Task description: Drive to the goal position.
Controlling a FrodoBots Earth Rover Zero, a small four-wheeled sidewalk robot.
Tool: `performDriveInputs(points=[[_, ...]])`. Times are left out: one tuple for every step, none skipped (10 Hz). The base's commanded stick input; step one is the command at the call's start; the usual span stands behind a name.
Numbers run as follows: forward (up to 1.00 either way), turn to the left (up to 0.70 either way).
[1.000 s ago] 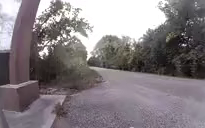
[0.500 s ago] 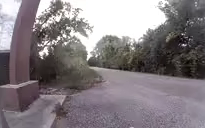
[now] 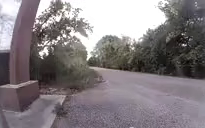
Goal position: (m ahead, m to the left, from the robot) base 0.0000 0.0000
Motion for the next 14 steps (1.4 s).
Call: performDriveInputs(points=[[0.05,0.00],[0.05,0.00],[0.05,0.00],[0.05,0.00],[0.05,0.00],[0.05,0.00],[0.05,0.00],[0.05,0.00],[0.05,0.00],[0.05,0.00],[0.05,0.00],[0.05,0.00],[0.05,0.00],[0.05,0.00]])
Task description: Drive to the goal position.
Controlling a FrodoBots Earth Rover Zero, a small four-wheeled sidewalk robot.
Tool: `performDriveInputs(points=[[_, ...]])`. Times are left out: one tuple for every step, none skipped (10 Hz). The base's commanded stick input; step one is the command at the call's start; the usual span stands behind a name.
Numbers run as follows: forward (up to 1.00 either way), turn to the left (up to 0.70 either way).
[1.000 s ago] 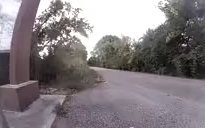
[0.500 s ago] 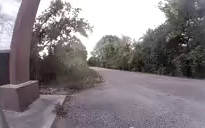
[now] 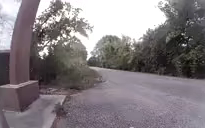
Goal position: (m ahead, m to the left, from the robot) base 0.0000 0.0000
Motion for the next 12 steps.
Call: performDriveInputs(points=[[0.04,0.00],[0.04,0.00],[0.04,0.00],[0.05,0.00],[0.05,0.00],[0.05,0.00],[0.05,0.00],[0.05,0.00],[0.05,0.00],[0.05,0.00],[0.04,0.00],[0.04,0.00]])
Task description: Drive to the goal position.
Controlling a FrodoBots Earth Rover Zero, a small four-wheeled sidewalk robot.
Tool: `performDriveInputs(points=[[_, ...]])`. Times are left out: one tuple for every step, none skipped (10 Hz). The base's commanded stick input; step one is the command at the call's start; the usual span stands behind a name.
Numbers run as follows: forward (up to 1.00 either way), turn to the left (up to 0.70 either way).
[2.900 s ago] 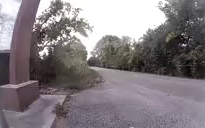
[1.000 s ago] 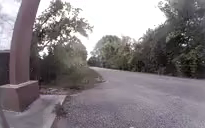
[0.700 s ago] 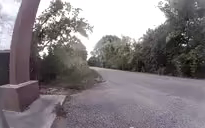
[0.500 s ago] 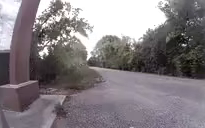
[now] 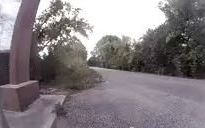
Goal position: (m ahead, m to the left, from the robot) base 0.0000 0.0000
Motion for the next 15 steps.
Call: performDriveInputs(points=[[0.04,0.00],[0.05,0.00],[0.05,0.00],[0.05,0.00],[0.05,0.00],[0.05,0.00],[0.05,0.00],[0.05,0.00],[0.05,0.00],[0.05,0.00],[0.05,0.00],[0.05,0.00],[0.05,0.00],[0.05,0.00],[0.05,0.00]])
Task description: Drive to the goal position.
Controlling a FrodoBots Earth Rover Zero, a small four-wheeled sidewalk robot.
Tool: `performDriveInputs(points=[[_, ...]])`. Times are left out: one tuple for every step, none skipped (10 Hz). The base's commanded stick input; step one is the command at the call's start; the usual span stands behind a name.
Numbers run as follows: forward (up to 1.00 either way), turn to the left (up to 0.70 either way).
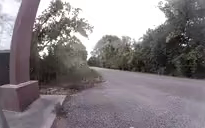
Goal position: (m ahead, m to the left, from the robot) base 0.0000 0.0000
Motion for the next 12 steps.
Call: performDriveInputs(points=[[0.05,0.00],[0.05,0.00],[0.05,0.00],[0.05,0.00],[0.05,0.00],[0.05,0.00],[0.05,0.00],[0.05,0.00],[0.05,0.00],[0.05,0.00],[0.05,0.00],[0.05,0.00]])
